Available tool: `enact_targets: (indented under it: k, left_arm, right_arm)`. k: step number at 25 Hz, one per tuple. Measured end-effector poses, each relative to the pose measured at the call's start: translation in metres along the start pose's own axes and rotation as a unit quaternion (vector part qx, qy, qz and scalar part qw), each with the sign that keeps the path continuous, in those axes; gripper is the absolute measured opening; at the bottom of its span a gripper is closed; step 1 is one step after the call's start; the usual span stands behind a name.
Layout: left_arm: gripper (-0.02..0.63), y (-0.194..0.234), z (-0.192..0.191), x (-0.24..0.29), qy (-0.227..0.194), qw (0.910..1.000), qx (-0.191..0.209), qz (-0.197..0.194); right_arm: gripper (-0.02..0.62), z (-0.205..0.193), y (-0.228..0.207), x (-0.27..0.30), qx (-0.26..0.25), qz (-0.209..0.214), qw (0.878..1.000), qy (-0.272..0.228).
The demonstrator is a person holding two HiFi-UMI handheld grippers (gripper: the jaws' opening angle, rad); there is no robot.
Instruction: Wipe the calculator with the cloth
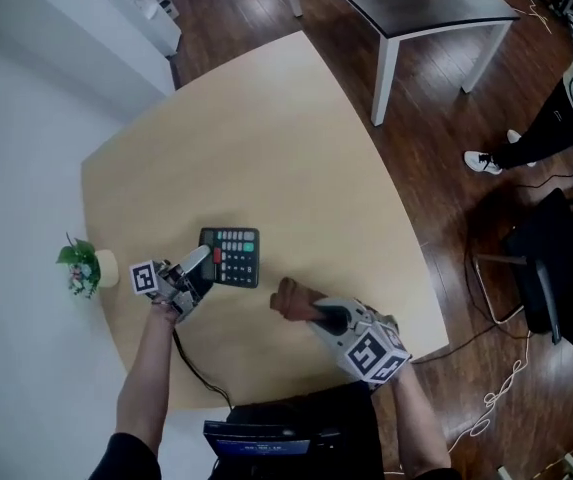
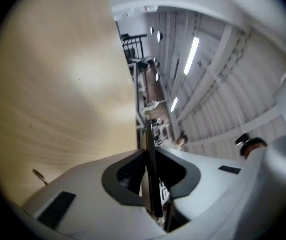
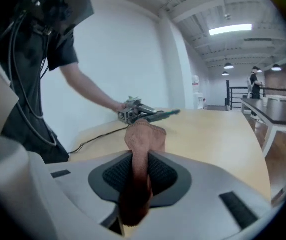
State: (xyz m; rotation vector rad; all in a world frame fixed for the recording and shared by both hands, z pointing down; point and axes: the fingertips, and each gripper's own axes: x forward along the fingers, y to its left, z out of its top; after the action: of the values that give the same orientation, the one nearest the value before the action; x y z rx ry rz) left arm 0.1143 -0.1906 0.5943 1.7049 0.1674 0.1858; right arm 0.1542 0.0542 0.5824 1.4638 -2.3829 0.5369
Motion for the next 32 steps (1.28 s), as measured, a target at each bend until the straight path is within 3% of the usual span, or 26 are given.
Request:
enact_targets:
  k: [2,4,6,8,10,12,14,16,19,25,27,30,32]
  left_arm:
    - [0.051,-0.044,0.002,-0.016,-0.104,0.9892,-0.026,-0.1]
    - [0.051,-0.089,0.003,-0.039,-0.191,0.9623,-0.031,-0.191]
    - [0.049,-0.14,-0.003,-0.056,-0.25,0.9295,-0.026,-0.27]
    - [0.049,-0.18,-0.011,-0.073,-0.292,0.8987,-0.01,-0.327]
    - [0.049,-0.212,-0.024,-0.09,-0.314,0.8733,0.006,-0.373]
    - [0.049,-0.244,-0.036,-0.103,-0.32,0.8504,0.019,-0.417]
    - [0.051,-0.272,-0.047,-0.114,-0.322,0.8333,0.027,-0.448]
    - [0.049,-0.285,-0.058,-0.126,-0.326,0.8242,0.023,-0.463]
    - [0.043,-0.289,-0.073,-0.144,-0.332,0.8183,0.003,-0.469]
    - [0.054,-0.29,-0.106,-0.184,-0.347,0.8092,-0.042,-0.472]
    - [0.055,-0.291,-0.116,-0.196,-0.351,0.8044,-0.056,-0.476]
    - [0.052,-0.291,-0.125,-0.21,-0.356,0.7944,-0.082,-0.485]
    - [0.052,-0.287,-0.125,-0.215,-0.36,0.7842,-0.104,-0.495]
  right_arm:
    - [0.083,0.022,-0.019,-0.003,0.054,-0.014,0.997,-0.055]
    - [0.083,0.051,-0.038,-0.009,0.124,-0.025,0.985,-0.118]
    - [0.083,0.089,-0.048,-0.014,0.198,-0.014,0.962,-0.188]
    - [0.081,0.132,-0.041,-0.015,0.248,0.022,0.936,-0.248]
    - [0.081,0.178,-0.014,-0.015,0.268,0.079,0.913,-0.297]
    - [0.081,0.224,0.027,-0.017,0.266,0.142,0.893,-0.335]
    - [0.081,0.268,0.079,-0.024,0.234,0.2,0.88,-0.361]
    - [0.081,0.304,0.134,-0.036,0.174,0.243,0.882,-0.365]
    - [0.083,0.338,0.203,-0.046,0.109,0.273,0.893,-0.341]
    - [0.084,0.349,0.258,-0.012,0.058,0.239,0.926,-0.288]
    - [0.084,0.348,0.261,0.003,0.057,0.209,0.938,-0.27]
    - [0.084,0.339,0.24,0.03,0.043,0.105,0.962,-0.247]
    - [0.083,0.331,0.231,0.041,0.04,0.058,0.97,-0.234]
